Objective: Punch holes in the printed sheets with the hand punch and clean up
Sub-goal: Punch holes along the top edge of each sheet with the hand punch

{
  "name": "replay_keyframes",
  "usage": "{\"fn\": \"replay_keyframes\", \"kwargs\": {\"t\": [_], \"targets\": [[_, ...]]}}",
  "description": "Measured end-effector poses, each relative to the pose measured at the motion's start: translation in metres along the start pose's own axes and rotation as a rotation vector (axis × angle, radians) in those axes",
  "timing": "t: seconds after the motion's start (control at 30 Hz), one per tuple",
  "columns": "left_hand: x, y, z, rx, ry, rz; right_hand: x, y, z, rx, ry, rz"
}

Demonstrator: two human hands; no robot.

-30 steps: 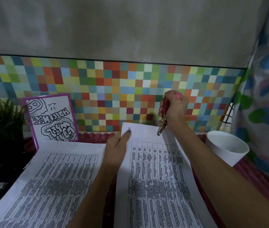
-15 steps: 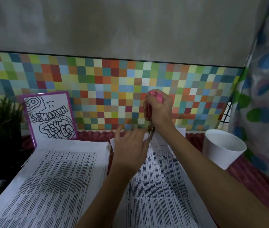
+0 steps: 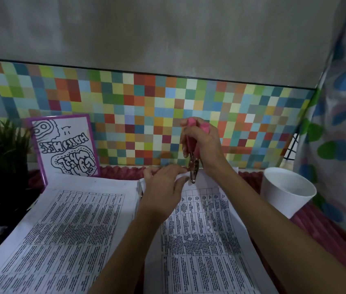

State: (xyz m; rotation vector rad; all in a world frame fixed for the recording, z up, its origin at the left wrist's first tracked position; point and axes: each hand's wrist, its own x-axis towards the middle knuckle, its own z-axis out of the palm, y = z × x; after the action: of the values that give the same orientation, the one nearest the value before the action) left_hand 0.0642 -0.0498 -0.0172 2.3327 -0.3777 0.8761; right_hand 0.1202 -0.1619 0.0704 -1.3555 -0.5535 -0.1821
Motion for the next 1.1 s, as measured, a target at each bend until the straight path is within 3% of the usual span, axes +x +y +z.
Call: {"fn": "replay_keyframes", "kwargs": {"t": [0.3,0.43,0.8,1.1], "targets": [[-0.001,0.004,0.004,-0.026,-0.004,0.035,-0.01,0.001,-0.006,-0.039,0.059,0.068],[0.0,0.005,0.0,-0.022,0.03,0.024,-0.014,0.0,-0.005,0.061,0.135,0.086],[0.004,-0.01,-0.009,-0.247,-0.035,-0.073,0.006,-0.014,-0.05,0.005,0.171,0.017],[0.006,-0.02,-0.003,-0.293,-0.054,-0.169,0.007,-0.015,-0.052,0.018,0.195,-0.093]]}}
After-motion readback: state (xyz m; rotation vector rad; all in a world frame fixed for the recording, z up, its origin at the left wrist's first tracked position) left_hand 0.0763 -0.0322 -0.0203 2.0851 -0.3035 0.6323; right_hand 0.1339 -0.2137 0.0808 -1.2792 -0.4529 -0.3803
